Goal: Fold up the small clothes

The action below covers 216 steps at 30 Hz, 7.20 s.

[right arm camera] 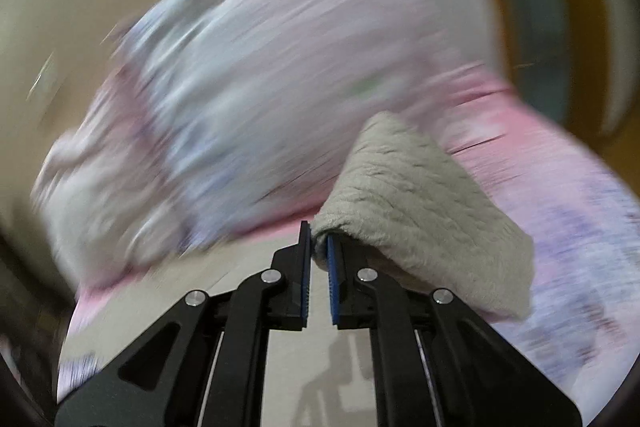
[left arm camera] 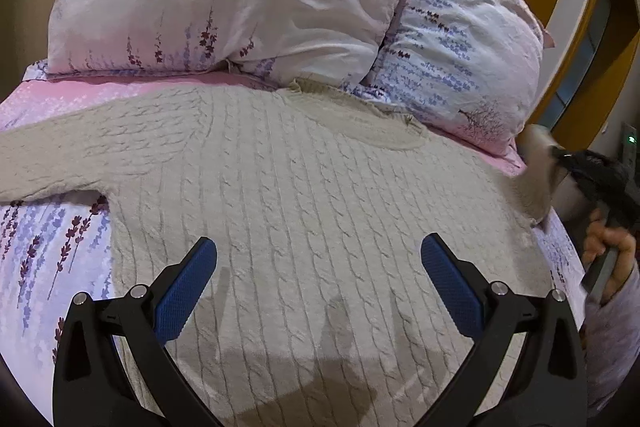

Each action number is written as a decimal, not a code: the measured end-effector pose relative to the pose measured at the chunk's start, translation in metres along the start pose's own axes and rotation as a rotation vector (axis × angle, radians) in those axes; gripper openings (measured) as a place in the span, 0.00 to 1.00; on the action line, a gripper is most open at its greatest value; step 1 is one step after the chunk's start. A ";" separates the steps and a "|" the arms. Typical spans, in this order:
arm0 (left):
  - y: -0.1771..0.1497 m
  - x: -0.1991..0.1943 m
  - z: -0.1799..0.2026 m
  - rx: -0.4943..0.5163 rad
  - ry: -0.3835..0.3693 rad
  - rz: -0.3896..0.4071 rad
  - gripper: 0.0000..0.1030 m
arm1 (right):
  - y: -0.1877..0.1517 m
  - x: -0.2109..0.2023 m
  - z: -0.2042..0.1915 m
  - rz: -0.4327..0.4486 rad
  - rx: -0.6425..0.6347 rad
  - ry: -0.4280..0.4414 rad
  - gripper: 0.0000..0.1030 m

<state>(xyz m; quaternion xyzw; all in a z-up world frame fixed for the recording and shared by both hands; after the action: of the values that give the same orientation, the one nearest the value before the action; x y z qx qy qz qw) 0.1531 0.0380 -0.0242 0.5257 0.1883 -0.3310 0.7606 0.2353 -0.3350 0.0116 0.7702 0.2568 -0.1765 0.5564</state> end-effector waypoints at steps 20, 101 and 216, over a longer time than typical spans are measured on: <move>0.035 -0.006 -0.023 -0.092 -0.189 0.015 0.99 | -0.042 0.048 0.067 -0.151 0.323 -0.083 0.17; 0.065 0.003 -0.095 -0.293 -0.105 0.003 0.73 | -0.057 -0.013 -0.005 -0.112 -0.249 -0.295 0.52; 0.072 0.046 -0.142 -0.385 -0.060 -0.139 0.34 | -0.081 0.084 -0.009 -0.223 0.351 0.124 0.27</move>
<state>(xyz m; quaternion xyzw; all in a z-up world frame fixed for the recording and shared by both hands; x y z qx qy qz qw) 0.2445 0.1719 -0.0584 0.3461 0.2614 -0.3560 0.8277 0.2544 -0.2892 -0.0944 0.8315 0.3395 -0.2314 0.3740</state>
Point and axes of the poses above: each gripper's, at about its wrist camera, not at the fingertips, and x roughly the way its jaws point, z to its right, y to its top, the point moved 9 cm from there along x, roughly the way its jaws point, and after that the axes turned 6 degrees about -x, right-handed, at the moved point
